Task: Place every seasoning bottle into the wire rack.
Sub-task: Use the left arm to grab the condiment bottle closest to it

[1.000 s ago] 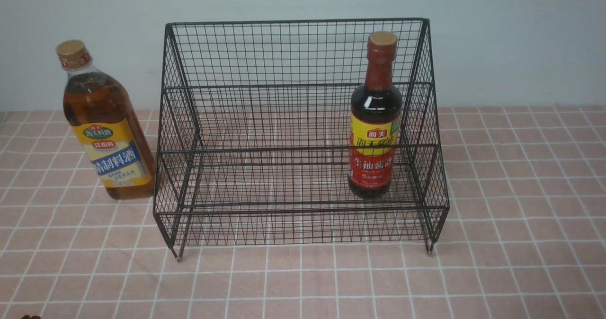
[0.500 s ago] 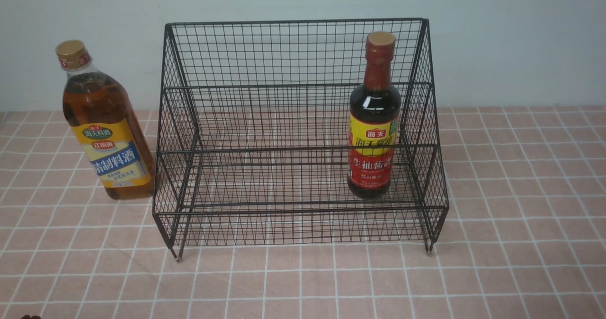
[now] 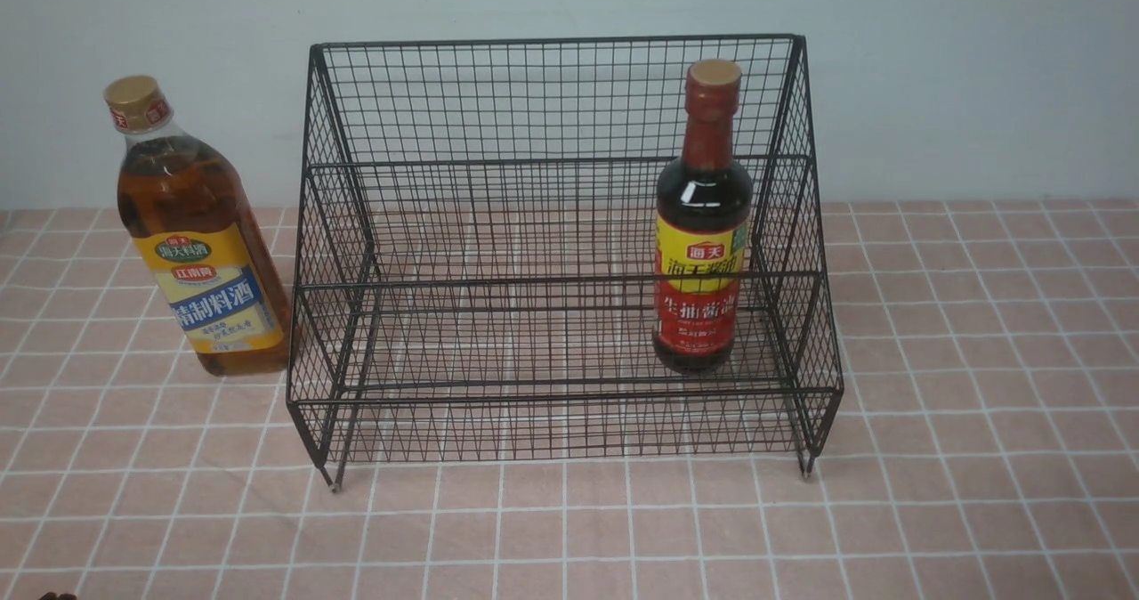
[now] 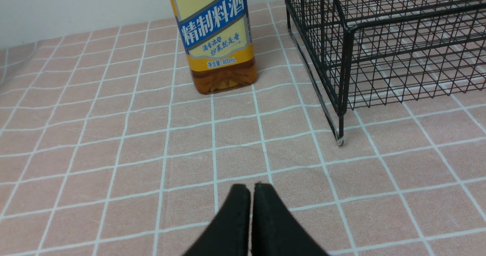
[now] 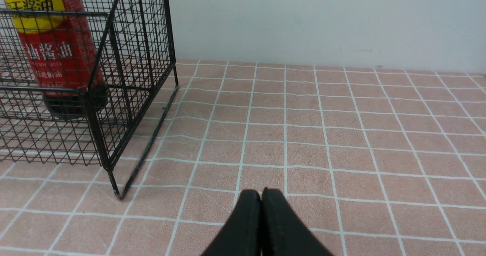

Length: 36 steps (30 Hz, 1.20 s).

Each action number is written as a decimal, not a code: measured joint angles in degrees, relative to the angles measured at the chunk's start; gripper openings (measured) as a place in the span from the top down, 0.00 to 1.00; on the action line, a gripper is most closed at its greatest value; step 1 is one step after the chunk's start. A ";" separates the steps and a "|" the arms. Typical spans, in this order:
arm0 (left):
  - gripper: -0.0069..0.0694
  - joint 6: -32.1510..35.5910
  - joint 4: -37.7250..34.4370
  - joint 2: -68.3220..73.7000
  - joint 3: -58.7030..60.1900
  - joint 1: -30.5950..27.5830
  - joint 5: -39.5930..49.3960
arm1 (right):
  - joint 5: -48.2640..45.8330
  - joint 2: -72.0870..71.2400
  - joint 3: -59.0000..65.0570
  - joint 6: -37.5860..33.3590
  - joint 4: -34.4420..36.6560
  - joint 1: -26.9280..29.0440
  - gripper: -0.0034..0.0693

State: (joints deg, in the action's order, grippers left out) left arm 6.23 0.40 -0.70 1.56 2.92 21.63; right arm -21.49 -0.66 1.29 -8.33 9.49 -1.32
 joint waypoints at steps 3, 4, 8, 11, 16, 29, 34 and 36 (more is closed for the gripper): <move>0.92 0.00 0.00 0.00 0.00 0.00 0.00 | 0.00 0.00 0.00 0.00 0.00 0.00 0.97; 0.92 0.00 0.00 0.00 0.00 0.00 0.00 | 0.00 0.00 0.00 0.00 0.00 0.00 0.97; 0.92 0.00 0.00 0.00 0.00 0.00 0.00 | 0.00 0.00 0.00 0.00 0.00 0.00 0.97; 0.92 0.05 0.87 0.00 0.00 0.00 -0.22 | 0.00 0.00 0.00 0.00 0.00 0.00 0.97; 0.92 -5.65 -6.15 0.00 0.18 0.00 -13.18 | 0.00 0.00 0.00 0.00 0.00 0.00 0.97; 0.92 -3.12 -18.22 0.00 0.18 0.00 -39.86 | 0.00 0.00 0.00 0.00 0.00 0.00 0.97; 0.92 -0.80 -19.03 3.82 -3.33 0.00 -49.75 | 0.00 0.00 0.00 0.00 0.00 0.00 0.97; 0.92 0.77 -19.11 9.16 -6.72 0.00 -49.91 | 0.00 0.00 0.00 0.00 0.00 0.00 0.97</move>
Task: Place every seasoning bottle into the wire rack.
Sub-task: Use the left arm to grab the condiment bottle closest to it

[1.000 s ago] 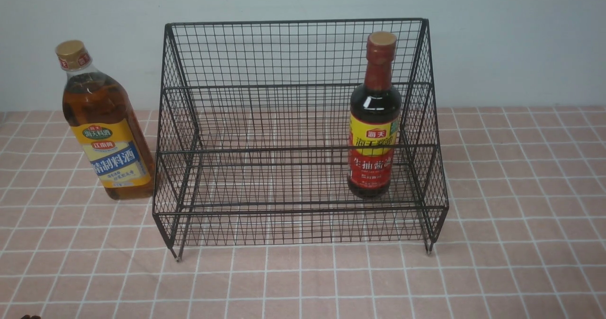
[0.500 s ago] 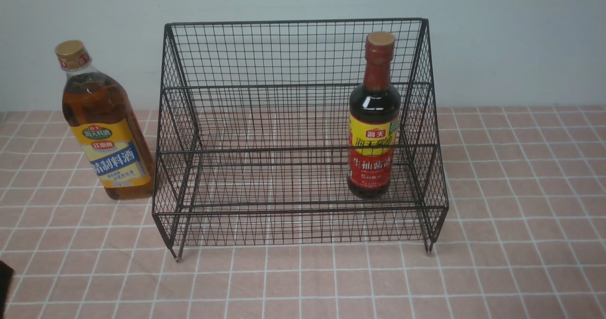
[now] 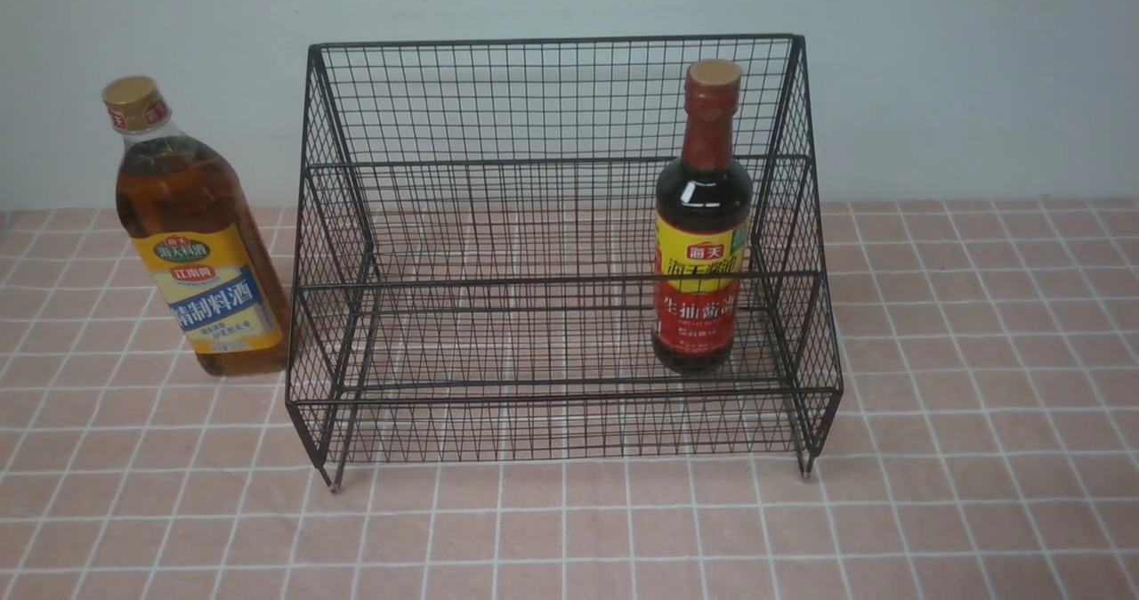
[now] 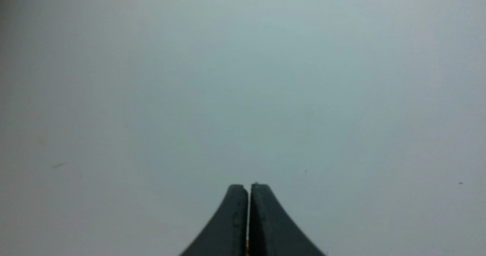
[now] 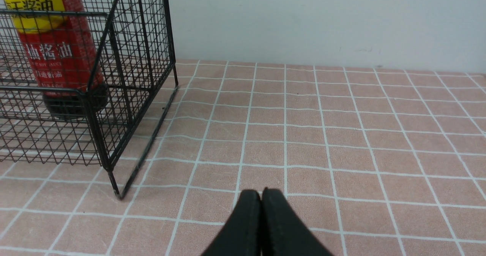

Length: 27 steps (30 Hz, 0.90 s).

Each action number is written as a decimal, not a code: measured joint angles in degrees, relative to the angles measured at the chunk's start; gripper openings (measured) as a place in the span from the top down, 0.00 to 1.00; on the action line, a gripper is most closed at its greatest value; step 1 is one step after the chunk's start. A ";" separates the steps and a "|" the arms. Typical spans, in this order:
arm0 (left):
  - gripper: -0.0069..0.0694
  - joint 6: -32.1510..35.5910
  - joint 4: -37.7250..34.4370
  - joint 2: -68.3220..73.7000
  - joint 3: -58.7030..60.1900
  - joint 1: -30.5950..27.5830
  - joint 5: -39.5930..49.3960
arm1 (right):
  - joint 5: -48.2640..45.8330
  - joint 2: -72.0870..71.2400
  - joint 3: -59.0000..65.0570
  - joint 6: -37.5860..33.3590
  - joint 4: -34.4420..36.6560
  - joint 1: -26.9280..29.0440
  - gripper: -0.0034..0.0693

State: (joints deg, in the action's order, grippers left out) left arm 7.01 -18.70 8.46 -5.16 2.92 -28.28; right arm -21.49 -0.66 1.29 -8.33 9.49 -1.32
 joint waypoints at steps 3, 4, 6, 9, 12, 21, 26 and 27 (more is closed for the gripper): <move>0.92 1.06 0.11 10.56 -5.52 0.00 1.02 | 0.00 0.00 0.00 0.00 0.00 0.00 0.97; 0.92 1.19 0.35 13.74 -7.61 0.00 1.34 | 0.00 0.00 0.00 0.00 0.00 0.00 0.97; 0.92 1.23 1.51 22.23 -12.06 0.00 1.76 | 0.00 0.00 0.00 0.00 0.00 0.00 0.97; 0.92 1.31 1.98 31.34 -17.15 0.00 1.90 | 0.00 0.00 0.00 0.00 0.00 0.00 0.97; 0.90 1.44 2.23 40.17 -22.37 0.00 1.85 | 0.00 0.00 0.00 0.00 0.00 0.00 0.97; 0.66 1.68 2.40 53.93 -33.32 0.00 1.95 | 0.00 0.00 0.00 0.00 0.00 0.00 0.97; 0.43 3.69 2.40 59.66 -38.13 0.00 1.88 | 0.00 0.00 0.00 0.00 0.00 0.00 0.97; 0.36 4.30 2.35 61.01 -39.41 0.00 1.88 | 0.00 0.00 0.00 0.00 0.00 0.00 0.97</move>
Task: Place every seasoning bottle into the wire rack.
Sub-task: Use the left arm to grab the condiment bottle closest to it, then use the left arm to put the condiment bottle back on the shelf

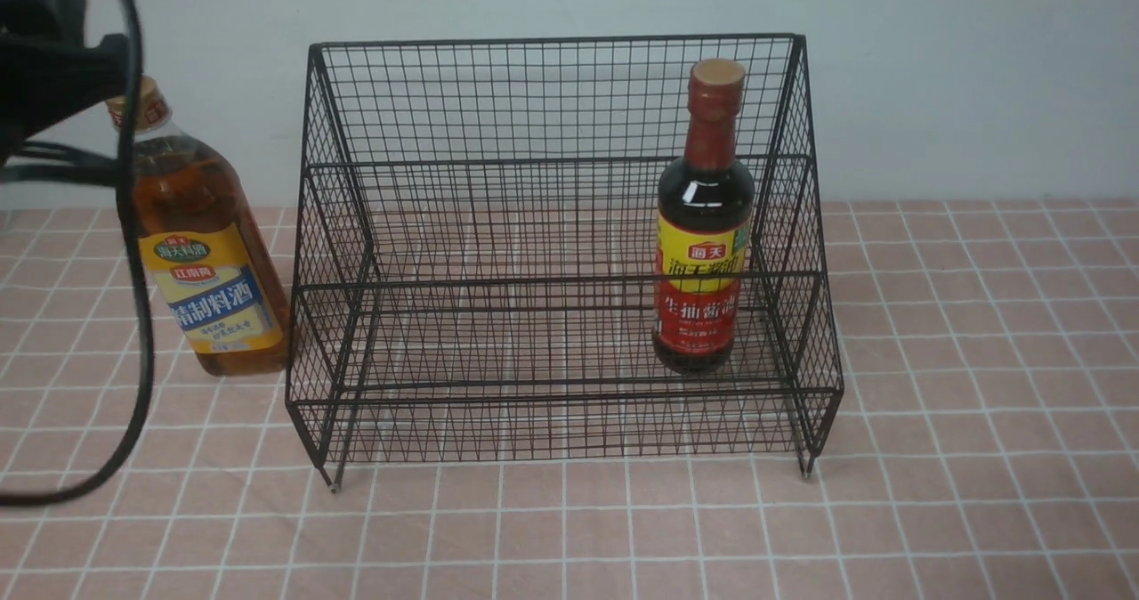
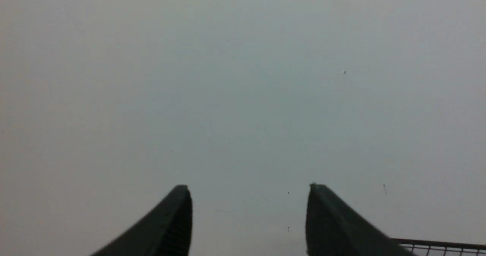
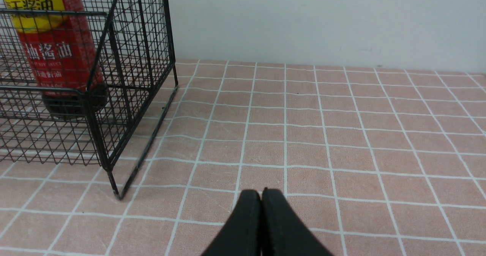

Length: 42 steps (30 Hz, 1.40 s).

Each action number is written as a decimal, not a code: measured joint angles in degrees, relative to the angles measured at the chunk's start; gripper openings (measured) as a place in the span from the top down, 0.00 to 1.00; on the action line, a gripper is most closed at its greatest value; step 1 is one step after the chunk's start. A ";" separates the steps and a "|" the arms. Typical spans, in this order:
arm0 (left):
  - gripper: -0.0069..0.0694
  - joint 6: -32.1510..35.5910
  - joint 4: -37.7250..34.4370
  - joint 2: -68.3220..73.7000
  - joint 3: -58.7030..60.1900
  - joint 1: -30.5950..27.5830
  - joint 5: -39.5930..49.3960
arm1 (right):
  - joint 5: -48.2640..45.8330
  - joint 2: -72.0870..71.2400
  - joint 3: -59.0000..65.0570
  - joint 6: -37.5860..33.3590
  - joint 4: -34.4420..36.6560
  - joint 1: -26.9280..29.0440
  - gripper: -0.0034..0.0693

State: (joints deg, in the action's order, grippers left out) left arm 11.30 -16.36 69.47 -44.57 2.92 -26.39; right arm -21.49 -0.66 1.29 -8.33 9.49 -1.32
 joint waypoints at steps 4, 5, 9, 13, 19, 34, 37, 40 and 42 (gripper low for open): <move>0.16 0.51 -2.45 5.65 -4.08 -0.19 0.00 | 0.00 0.00 0.00 0.00 0.00 0.00 0.97; 0.13 0.51 -3.51 6.80 -5.00 -0.46 0.00 | 0.00 0.00 0.00 0.00 0.00 0.00 0.97; 0.10 0.51 -5.49 10.24 -6.59 -1.28 -0.21 | 0.00 0.00 0.00 0.00 0.00 0.00 0.97; 0.09 0.51 -5.80 14.56 -7.08 -1.60 -0.40 | 0.00 0.00 0.00 0.00 0.00 0.00 0.97; 0.12 0.51 -5.80 19.03 -7.08 -1.60 -0.67 | 0.00 0.00 0.00 0.00 0.00 0.00 0.97; 0.51 2.73 -5.81 23.15 -8.71 -1.60 0.25 | 0.00 0.00 0.00 0.00 0.00 0.00 0.97; 0.51 7.75 -5.38 21.47 -10.20 -1.60 5.28 | 0.00 0.00 0.00 0.00 0.00 0.00 0.97; 0.51 11.27 -4.86 18.90 -13.03 -1.60 9.91 | 0.00 0.00 0.00 0.00 0.00 0.00 0.97; 0.51 12.21 -4.61 16.63 -16.36 -1.60 13.46 | 0.00 0.00 0.00 0.00 0.00 0.00 0.97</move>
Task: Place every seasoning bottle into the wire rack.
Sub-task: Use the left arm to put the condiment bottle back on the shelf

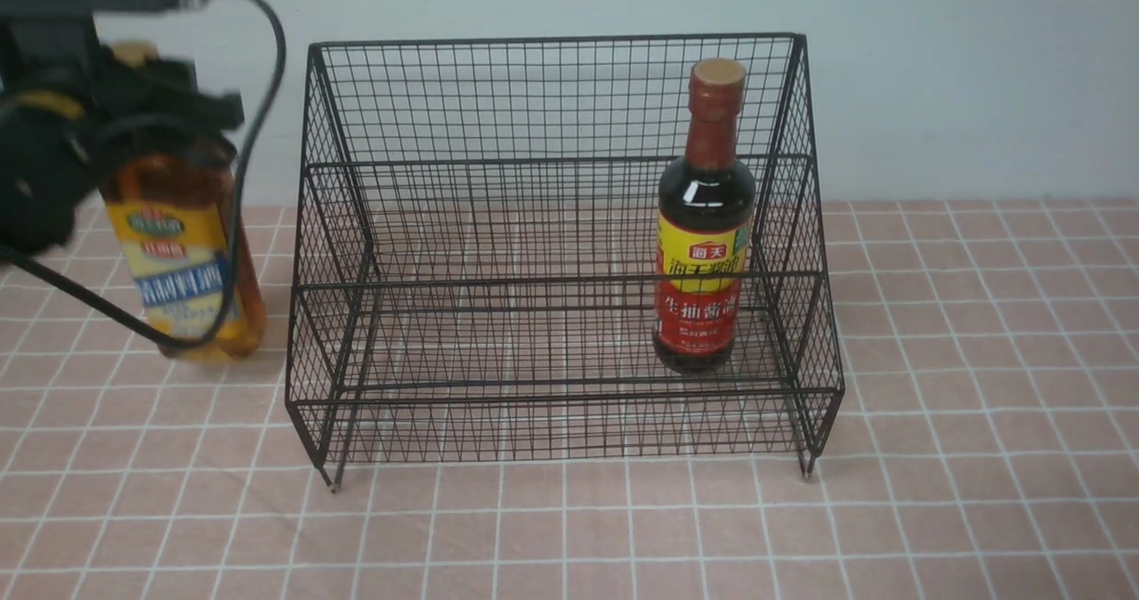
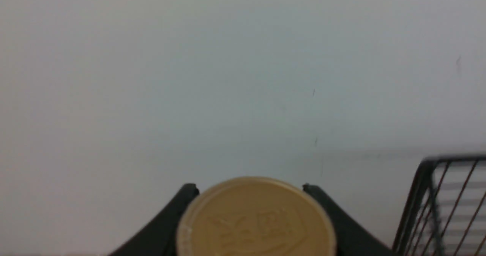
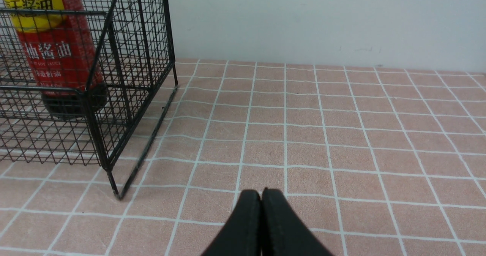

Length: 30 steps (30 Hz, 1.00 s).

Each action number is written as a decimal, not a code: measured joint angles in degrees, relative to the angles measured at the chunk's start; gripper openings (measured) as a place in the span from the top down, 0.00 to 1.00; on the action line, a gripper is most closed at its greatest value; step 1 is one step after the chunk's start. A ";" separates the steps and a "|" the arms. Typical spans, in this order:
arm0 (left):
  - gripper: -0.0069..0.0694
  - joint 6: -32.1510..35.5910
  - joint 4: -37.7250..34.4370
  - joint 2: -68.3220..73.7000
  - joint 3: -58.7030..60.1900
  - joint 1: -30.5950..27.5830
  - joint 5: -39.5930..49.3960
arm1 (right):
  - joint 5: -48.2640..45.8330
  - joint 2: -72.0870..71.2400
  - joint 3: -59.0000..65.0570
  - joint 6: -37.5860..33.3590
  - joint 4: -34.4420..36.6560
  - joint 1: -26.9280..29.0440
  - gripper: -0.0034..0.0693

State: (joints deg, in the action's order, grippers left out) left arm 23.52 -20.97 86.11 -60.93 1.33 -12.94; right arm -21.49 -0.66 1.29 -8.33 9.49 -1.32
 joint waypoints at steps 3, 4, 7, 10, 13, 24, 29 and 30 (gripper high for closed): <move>0.51 0.14 0.45 -2.67 -5.61 0.05 4.01 | 0.00 0.00 0.00 0.00 0.00 0.00 0.97; 0.51 0.14 0.46 -3.32 -7.92 0.16 5.09 | 0.00 0.00 0.00 0.00 0.00 0.00 0.97; 0.51 0.07 0.75 -4.25 -14.52 0.44 7.37 | 0.00 0.00 0.00 0.00 0.00 0.00 0.97; 0.51 0.13 0.69 -4.40 -19.28 0.46 9.45 | 0.00 0.00 0.00 0.00 0.00 0.00 0.97; 0.51 -0.45 -0.95 -4.40 -23.76 0.72 12.17 | 0.00 0.00 0.00 0.00 0.00 0.00 0.97; 0.51 -2.36 -5.27 -3.89 -28.74 11.15 17.44 | 0.00 0.00 0.00 0.00 0.00 0.00 0.97; 0.51 -2.36 -5.39 -1.42 -28.76 15.08 16.07 | 0.00 0.00 0.00 0.00 0.00 0.00 0.97; 0.51 -2.36 -5.39 -0.42 -28.76 15.63 15.40 | 0.00 0.00 0.00 0.00 0.00 0.00 0.97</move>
State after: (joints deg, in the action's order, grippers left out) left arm 21.15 -26.36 85.69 -89.69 16.96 2.47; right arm -21.49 -0.66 1.29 -8.33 9.49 -1.32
